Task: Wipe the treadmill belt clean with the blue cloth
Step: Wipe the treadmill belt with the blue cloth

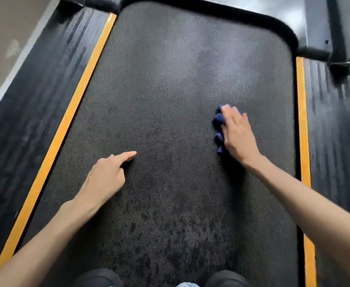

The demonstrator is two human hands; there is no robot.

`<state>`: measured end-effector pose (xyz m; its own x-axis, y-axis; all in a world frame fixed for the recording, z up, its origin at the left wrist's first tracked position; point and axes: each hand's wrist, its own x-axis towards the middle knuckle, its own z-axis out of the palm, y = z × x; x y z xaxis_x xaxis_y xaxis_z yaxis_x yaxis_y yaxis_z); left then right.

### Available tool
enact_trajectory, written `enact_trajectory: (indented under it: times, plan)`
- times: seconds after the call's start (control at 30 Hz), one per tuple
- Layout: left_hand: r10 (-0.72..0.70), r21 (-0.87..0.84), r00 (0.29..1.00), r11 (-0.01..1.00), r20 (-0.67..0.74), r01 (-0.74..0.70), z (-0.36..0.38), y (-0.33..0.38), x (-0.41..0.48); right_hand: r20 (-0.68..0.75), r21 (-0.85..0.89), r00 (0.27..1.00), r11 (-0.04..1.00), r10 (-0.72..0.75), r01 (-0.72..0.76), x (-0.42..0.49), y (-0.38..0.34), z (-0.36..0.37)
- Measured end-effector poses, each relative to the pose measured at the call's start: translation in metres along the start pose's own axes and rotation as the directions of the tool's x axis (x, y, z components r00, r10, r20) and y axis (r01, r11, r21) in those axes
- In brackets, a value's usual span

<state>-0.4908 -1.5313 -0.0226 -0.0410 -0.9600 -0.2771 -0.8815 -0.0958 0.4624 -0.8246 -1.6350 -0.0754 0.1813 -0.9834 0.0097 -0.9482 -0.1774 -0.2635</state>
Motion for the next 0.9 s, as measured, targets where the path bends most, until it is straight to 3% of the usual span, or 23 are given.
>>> enact_trajectory:
  times: [0.13,0.17,0.27,0.33,0.4,0.47,0.53,0.6,0.67,0.77,0.83,0.9]
  plan:
    - [0.018,-0.023,1.000,1.000,0.012,-0.018,0.002,0.000,0.000,-0.065,0.173,0.971,0.961,0.229,-0.215,0.011,-0.022,0.000]
    - [0.029,-0.028,1.000,0.999,0.012,-0.028,0.002,0.000,0.000,-0.075,0.183,0.979,0.968,0.190,-0.174,0.004,-0.038,0.004]
    - [0.046,-0.044,0.998,0.998,-0.032,-0.048,0.003,-0.001,0.001,-0.077,0.088,0.984,0.981,-0.163,0.170,-0.031,-0.102,0.036]
    - [0.052,-0.080,0.993,0.995,-0.107,-0.061,0.008,0.002,-0.002,0.013,0.253,0.979,0.948,-0.203,0.193,-0.055,-0.155,0.051]
    - [0.061,-0.140,0.982,0.986,-0.177,-0.087,0.015,0.007,-0.003,0.079,0.519,0.982,0.848,-0.173,0.108,-0.067,-0.193,0.051]
    - [0.097,-0.149,0.969,0.980,-0.226,-0.132,0.025,0.015,-0.003,0.145,0.740,0.986,0.671,-0.088,-0.049,-0.060,-0.202,0.040]
    - [0.208,-0.004,0.944,0.976,-0.256,-0.217,0.042,0.027,-0.003,0.093,0.802,0.991,0.583,0.095,-0.131,-0.043,-0.184,0.027]
    - [0.249,0.195,0.941,0.959,-0.229,-0.207,0.063,0.046,-0.004,-0.040,0.733,0.961,0.662,0.274,-0.158,-0.025,-0.153,0.017]
    - [0.182,0.302,0.962,0.946,-0.205,-0.115,0.083,0.063,-0.002,-0.087,0.628,0.933,0.746,0.349,-0.220,-0.015,-0.119,0.014]
    - [0.205,0.394,0.958,0.912,-0.201,-0.112,0.096,0.060,0.008,-0.077,0.401,0.974,0.901,0.212,-0.164,-0.017,-0.077,0.020]
    - [0.331,0.416,0.926,0.879,-0.183,-0.231,0.090,0.045,0.023,-0.099,0.239,0.989,0.967,0.113,-0.087,-0.020,-0.069,0.027]
    - [0.454,0.414,0.880,0.834,-0.139,-0.364,0.074,0.031,0.052,-0.136,0.147,0.984,0.985,0.112,-0.091,-0.021,-0.073,0.031]
